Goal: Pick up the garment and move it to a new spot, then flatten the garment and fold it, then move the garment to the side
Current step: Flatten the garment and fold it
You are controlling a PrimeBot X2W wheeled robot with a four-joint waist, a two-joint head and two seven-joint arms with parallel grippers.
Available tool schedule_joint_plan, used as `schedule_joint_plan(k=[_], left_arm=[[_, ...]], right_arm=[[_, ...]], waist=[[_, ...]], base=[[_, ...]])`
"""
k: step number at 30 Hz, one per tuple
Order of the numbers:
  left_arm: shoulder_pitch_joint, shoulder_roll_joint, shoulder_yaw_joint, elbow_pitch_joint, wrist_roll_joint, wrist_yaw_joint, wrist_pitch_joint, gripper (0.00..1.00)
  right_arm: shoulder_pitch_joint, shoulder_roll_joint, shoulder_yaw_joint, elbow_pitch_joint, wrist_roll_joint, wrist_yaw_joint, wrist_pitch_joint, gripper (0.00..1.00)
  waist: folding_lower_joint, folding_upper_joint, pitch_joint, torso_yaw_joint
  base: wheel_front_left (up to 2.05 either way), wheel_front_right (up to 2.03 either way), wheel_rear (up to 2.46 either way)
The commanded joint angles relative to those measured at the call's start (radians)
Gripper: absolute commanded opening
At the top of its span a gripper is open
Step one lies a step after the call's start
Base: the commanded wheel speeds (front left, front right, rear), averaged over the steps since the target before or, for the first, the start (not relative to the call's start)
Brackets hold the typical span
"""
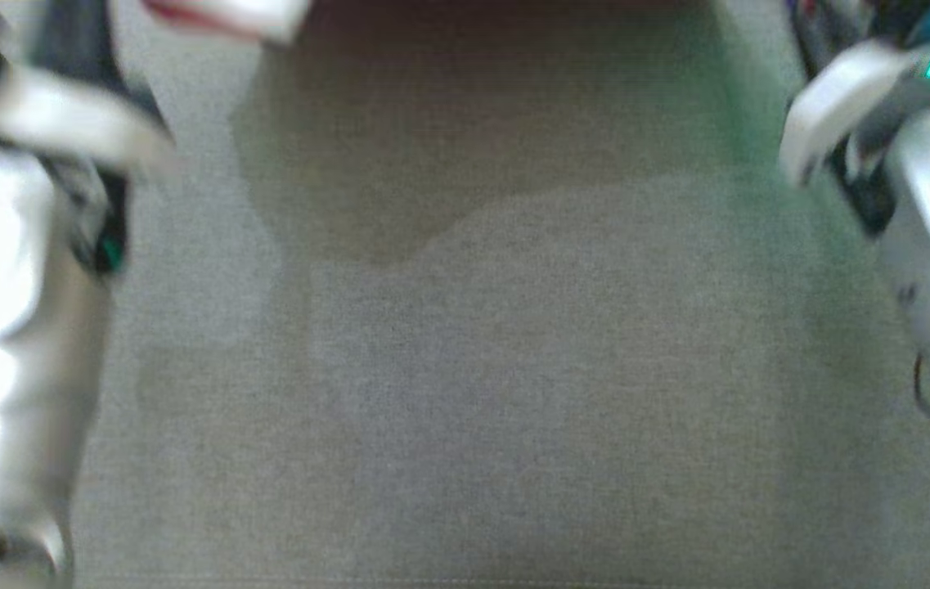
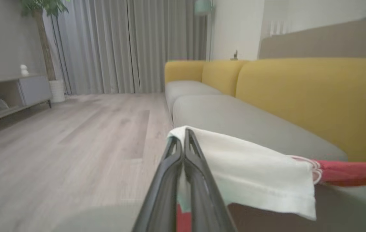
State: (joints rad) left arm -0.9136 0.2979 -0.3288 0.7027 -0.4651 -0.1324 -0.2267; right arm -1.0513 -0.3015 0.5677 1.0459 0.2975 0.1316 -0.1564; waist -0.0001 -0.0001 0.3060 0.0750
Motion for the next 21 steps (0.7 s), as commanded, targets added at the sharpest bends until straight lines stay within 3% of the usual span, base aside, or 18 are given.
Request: schedule_joint_plan(k=[1,4,9,13,21], left_arm=[[0.018,0.065,0.005,-0.041,-0.013,0.002,0.004,0.0],[0.162,0.096,-0.074,-0.085,-0.042,0.002,0.046,0.0],[0.337,0.198,-0.187,-0.215,-0.111,0.002,0.166,0.0],[0.44,0.269,-0.215,-0.322,-0.146,0.002,0.229,0.0],[0.595,0.356,-0.266,-0.505,-0.205,0.002,0.377,0.0]], right_arm=[[0.011,-0.01,0.029,-0.022,0.029,-0.001,0.016,0.0],[0.086,-0.039,0.107,-0.035,0.108,-0.001,0.082,0.0],[0.171,-0.131,0.218,-0.119,0.24,-0.001,0.179,0.0],[0.232,-0.213,0.288,-0.208,0.344,-0.001,0.255,0.0],[0.346,-0.337,0.372,-0.37,0.528,-0.001,0.399,0.0]], waist=[[0.0001,0.0001,-0.039,0.007],[0.0001,0.0001,-0.08,0.008],[0.0001,0.0001,-0.143,0.004],[0.0001,0.0001,-0.186,0.003],[0.0001,0.0001,-0.265,-0.003]], base=[[0.0,0.0,0.0],[0.0,0.0,0.0],[0.0,0.0,0.0],[0.0,0.0,0.0],[0.0,0.0,0.0]])
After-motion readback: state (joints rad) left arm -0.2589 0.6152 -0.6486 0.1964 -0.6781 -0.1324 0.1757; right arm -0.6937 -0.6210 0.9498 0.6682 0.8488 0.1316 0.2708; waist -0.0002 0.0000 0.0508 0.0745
